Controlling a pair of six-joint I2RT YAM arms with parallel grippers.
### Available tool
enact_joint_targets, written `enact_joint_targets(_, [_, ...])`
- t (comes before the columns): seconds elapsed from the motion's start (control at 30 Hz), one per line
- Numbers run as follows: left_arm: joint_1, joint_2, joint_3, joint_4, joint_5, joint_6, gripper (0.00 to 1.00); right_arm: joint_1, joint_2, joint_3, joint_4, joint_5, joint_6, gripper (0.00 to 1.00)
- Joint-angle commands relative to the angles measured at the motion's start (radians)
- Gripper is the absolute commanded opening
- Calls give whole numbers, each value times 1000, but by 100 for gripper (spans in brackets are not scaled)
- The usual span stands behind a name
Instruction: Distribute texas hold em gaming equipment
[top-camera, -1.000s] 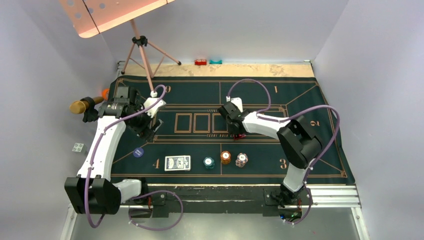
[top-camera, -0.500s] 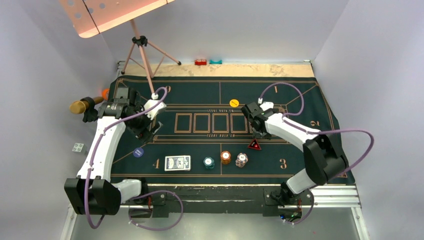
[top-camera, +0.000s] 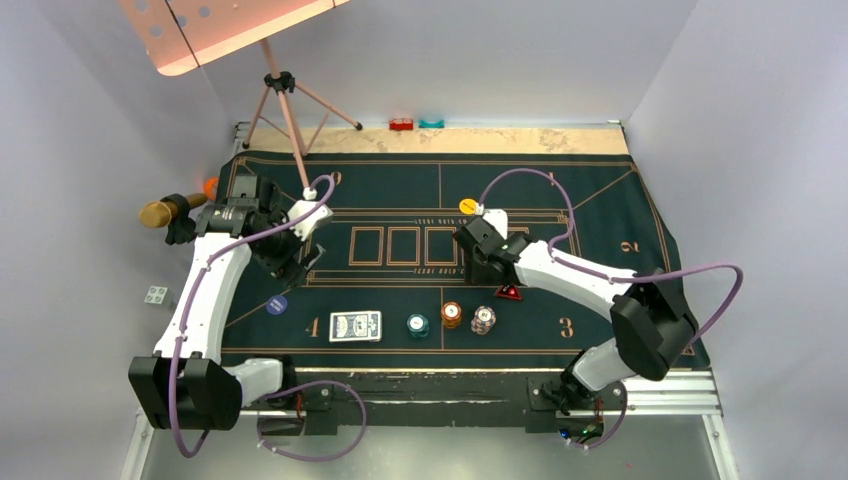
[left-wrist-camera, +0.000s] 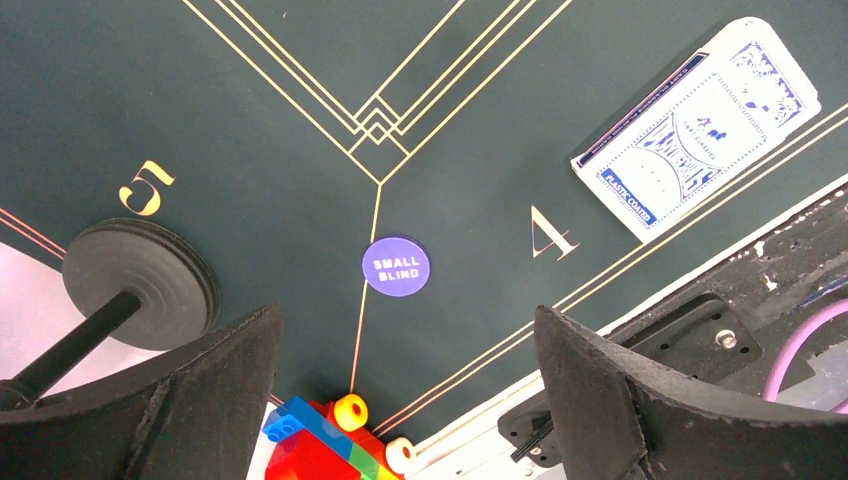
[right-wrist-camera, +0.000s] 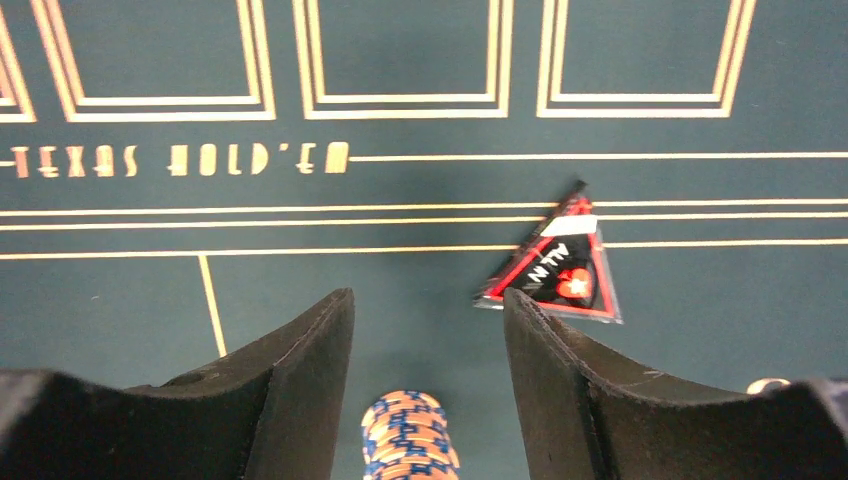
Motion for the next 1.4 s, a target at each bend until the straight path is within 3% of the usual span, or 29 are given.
enact_joint_targets(0.0, [10, -16, 28, 2, -3, 24, 100, 0, 15, 0, 83, -78, 22, 59])
enact_joint_targets(0.37, [11, -15, 24, 11, -18, 35, 100, -25, 121, 5, 15, -99, 151, 46])
enact_joint_targets(1.0, [11, 5, 35, 15, -15, 38, 100, -248, -43, -122, -71, -7, 243, 46])
enact_joint_targets(1.23, [12, 13, 45, 23, 17, -12, 100, -223, -99, -24, -21, -43, 103, 47])
enact_joint_targets(1.37, [12, 3, 65, 38, 76, -98, 100, -143, -137, 106, 0, -69, -10, 58])
